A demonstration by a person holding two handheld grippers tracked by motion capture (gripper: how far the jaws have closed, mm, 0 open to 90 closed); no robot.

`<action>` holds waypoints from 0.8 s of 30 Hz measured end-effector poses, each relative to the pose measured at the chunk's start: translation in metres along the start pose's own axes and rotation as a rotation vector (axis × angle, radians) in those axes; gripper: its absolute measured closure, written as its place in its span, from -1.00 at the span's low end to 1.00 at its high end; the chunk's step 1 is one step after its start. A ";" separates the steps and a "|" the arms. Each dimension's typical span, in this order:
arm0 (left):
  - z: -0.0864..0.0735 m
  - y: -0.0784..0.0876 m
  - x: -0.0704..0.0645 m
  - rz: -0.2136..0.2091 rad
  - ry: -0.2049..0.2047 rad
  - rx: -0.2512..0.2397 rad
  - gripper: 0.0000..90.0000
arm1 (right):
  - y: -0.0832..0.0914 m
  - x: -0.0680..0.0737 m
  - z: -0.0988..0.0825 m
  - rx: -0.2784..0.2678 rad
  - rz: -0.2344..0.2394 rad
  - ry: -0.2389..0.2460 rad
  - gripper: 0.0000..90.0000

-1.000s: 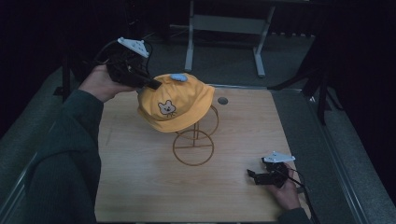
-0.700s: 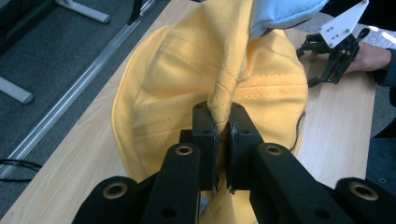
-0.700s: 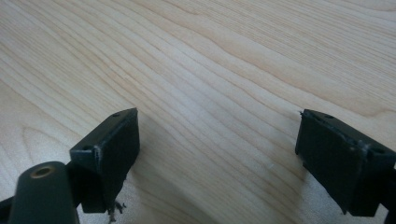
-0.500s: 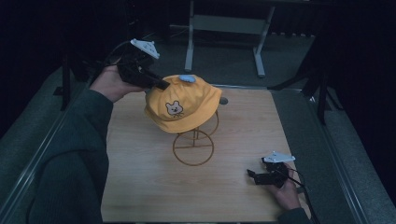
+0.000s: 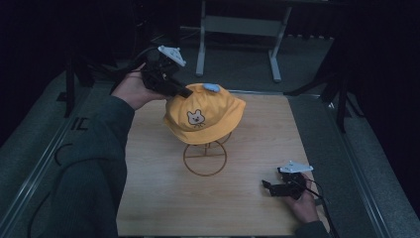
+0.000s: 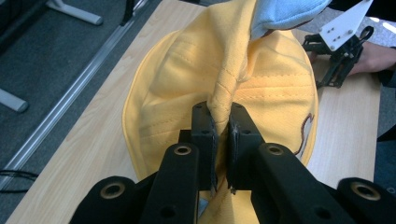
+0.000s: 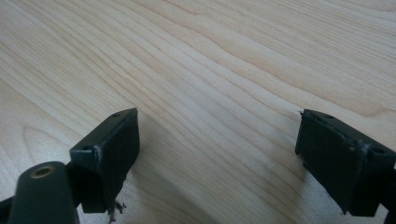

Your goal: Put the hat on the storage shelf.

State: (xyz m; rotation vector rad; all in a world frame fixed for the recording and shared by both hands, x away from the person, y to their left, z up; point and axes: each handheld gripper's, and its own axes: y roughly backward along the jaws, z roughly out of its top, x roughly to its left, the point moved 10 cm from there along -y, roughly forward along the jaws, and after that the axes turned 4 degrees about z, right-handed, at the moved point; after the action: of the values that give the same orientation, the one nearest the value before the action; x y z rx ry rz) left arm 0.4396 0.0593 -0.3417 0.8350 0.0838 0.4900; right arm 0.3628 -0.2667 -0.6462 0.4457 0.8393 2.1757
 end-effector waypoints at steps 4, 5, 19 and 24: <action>0.003 -0.008 -0.003 -0.004 -0.003 0.001 0.85 | 0.000 0.000 0.000 -0.001 0.000 0.002 -0.70; 0.004 -0.010 -0.004 -0.009 -0.001 -0.001 0.84 | 0.000 0.000 0.000 -0.001 0.000 0.002 -0.70; 0.012 -0.035 -0.015 -0.019 -0.018 0.000 0.71 | 0.000 0.000 0.000 -0.003 -0.001 0.003 -0.70; 0.015 -0.035 -0.015 -0.027 -0.002 -0.011 0.33 | 0.000 0.000 0.000 -0.005 0.000 0.003 -0.70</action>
State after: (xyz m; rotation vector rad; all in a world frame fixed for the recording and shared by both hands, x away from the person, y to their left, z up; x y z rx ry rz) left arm 0.4434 0.0219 -0.3586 0.8229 0.0903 0.4638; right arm 0.3632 -0.2666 -0.6461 0.4401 0.8359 2.1781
